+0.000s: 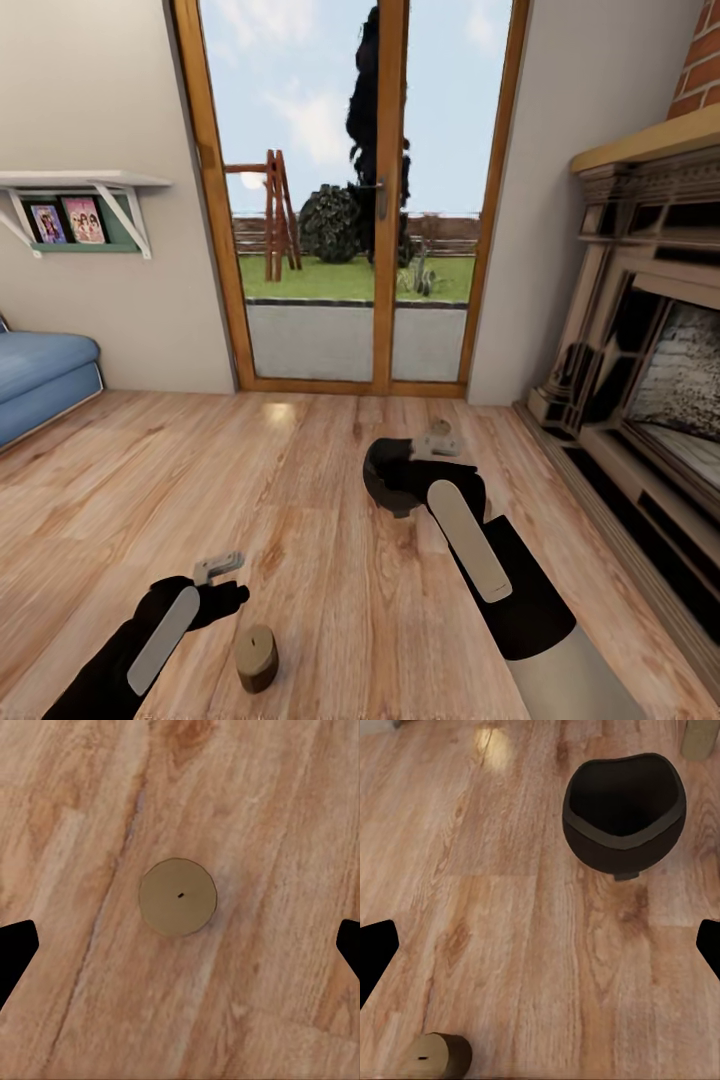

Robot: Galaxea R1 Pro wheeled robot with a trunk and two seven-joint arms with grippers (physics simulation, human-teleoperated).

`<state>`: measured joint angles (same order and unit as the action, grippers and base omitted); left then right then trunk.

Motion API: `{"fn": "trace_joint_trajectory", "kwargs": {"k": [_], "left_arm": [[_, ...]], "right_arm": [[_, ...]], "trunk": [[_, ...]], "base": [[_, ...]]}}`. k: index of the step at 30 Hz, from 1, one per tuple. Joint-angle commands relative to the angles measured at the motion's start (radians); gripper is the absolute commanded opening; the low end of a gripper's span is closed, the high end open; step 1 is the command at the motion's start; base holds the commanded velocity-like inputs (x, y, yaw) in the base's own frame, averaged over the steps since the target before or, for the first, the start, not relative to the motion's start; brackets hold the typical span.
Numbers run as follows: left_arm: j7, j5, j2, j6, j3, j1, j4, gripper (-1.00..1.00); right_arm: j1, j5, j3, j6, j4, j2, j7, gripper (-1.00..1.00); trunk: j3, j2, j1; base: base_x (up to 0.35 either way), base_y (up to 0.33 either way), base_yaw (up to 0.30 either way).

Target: Place each of the two pumpkins and all three candles from the living room inside a cabinet in the living room (use any cabinet), then make sure every cabinet is closed, and position the cauldron so it is next to a table in the living room.

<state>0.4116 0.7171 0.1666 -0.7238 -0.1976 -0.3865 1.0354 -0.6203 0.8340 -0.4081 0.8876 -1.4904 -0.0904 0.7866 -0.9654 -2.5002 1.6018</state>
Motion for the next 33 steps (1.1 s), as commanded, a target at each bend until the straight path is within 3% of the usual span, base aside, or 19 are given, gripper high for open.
{"fn": "trace_joint_trajectory", "kwargs": {"k": [1, 5, 10, 16, 33], "left_arm": [[0.010, 0.010, 0.001, 0.000, -0.003, -0.001, 0.001, 1.00], [0.009, 0.009, 0.000, 0.008, -0.004, 0.000, -0.001, 1.00], [0.009, 0.008, -0.001, 0.010, -0.005, 0.000, -0.001, 1.00], [0.009, 0.007, -0.002, 0.011, -0.006, 0.000, -0.002, 1.00], [0.007, 0.007, -0.002, 0.055, -0.012, 0.000, -0.002, 1.00]], "right_arm": [[-0.001, 0.009, -0.001, 0.003, -0.001, 0.000, 0.002, 1.00], [-0.001, 0.011, -0.007, 0.005, -0.006, 0.001, -0.064, 1.00], [-0.001, 0.012, -0.063, 0.008, -0.026, 0.002, -0.186, 1.00], [-0.001, 0.013, -0.076, 0.008, -0.043, 0.003, -0.283, 1.00], [-0.001, 0.013, -0.079, 0.008, -0.045, 0.003, -0.302, 1.00]], "trunk": [[-0.005, -0.001, 0.000], [-0.021, -0.002, 0.002], [-0.040, -0.003, 0.004], [-0.063, -0.004, 0.007], [-0.129, -0.008, 0.015]], "base": [[0.000, 0.000, 0.000], [0.000, 0.000, 0.000], [0.000, 0.000, 0.000], [0.000, 0.000, 0.000], [0.000, 0.000, 0.000]]}}
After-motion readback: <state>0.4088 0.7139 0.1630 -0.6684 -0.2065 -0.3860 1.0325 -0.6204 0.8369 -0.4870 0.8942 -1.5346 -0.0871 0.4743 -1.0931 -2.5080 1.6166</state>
